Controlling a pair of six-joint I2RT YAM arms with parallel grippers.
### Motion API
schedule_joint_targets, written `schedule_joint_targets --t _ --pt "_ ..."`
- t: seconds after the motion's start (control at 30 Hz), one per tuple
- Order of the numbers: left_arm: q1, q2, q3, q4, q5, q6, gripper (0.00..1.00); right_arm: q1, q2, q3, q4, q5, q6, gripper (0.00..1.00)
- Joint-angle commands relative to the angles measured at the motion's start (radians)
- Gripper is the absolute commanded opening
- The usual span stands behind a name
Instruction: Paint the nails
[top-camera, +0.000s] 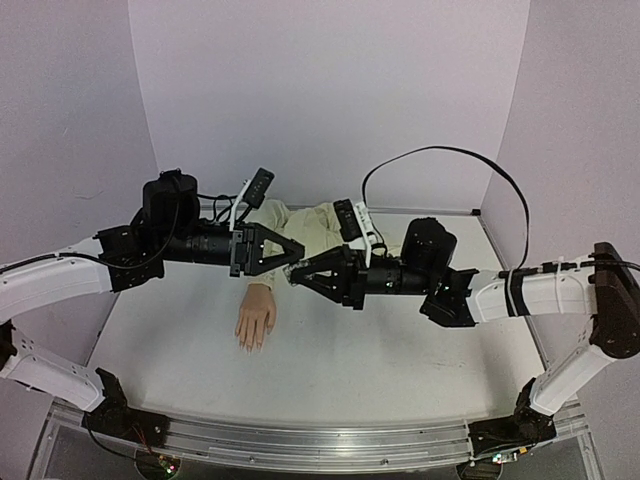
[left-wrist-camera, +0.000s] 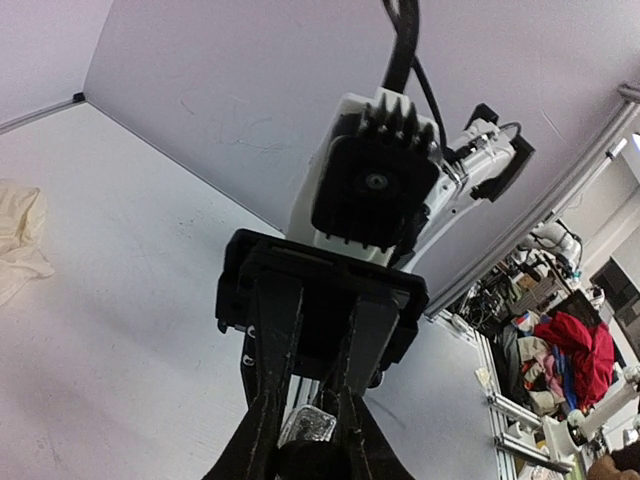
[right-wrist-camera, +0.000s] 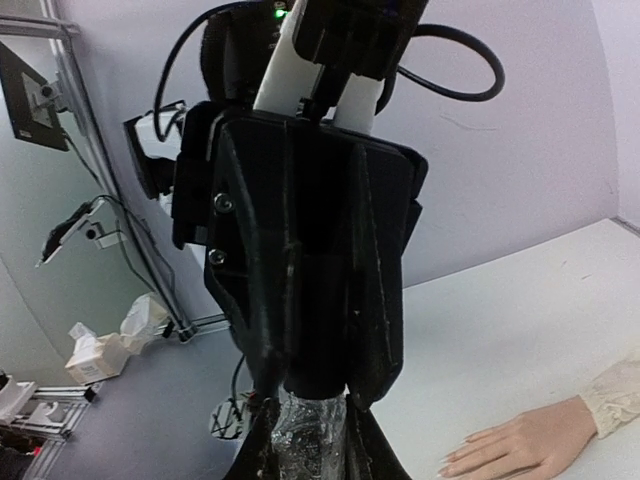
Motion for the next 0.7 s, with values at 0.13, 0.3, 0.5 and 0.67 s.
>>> schedule_joint_targets --t 0.13,0.3,0.5,0.67 --pt "0.001 0.039 0.134 -0.198 -0.392 0.006 0.00 0.183 0.031 0.023 0.086 1.159 -0.557 0.00" --pt "-0.001 0.092 0.213 -0.275 -0.533 -0.040 0.00 0.221 0.266 0.158 0.384 1.368 -0.879 0.00" --pt "-0.001 0.056 0.215 -0.273 -0.505 -0.034 0.19 0.209 0.205 0.168 0.231 1.086 -0.746 0.00" --pt "0.002 -0.017 0.166 -0.241 -0.421 0.011 0.66 0.081 0.054 0.134 -0.045 0.565 -0.470 0.00"
